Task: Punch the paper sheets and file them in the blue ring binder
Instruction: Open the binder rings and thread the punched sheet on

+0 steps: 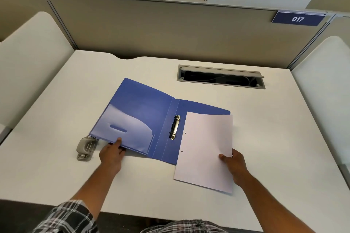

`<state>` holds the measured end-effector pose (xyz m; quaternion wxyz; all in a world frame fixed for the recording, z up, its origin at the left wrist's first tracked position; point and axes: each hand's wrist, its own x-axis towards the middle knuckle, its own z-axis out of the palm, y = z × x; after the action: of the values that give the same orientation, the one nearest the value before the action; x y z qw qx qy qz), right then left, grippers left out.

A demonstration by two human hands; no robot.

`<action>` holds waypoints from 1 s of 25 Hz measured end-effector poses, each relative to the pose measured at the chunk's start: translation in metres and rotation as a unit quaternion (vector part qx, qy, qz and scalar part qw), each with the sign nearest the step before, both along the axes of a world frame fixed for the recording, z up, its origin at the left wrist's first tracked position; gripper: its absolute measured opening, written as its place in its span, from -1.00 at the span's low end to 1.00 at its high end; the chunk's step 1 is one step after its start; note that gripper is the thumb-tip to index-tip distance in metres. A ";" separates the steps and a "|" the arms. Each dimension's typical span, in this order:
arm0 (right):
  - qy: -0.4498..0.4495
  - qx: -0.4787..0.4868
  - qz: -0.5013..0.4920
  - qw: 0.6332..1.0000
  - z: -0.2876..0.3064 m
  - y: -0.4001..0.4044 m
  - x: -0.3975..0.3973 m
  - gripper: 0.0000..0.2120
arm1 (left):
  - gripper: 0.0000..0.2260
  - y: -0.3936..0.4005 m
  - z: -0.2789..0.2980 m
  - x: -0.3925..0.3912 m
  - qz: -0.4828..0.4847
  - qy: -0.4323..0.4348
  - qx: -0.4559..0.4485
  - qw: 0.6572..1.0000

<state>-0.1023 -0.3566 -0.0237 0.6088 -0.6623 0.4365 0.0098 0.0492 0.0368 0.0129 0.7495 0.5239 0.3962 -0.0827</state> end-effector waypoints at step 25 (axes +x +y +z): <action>0.009 -0.013 0.033 0.999 0.005 0.002 -0.027 -0.64 | -0.81 0.026 -0.005 -0.121 0.006 0.211 -0.010 0.977</action>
<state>-0.1298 -0.3543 -0.0184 0.5957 -0.6841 0.4198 0.0299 -0.0713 0.0631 0.0083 0.6545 0.4850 0.5477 -0.1909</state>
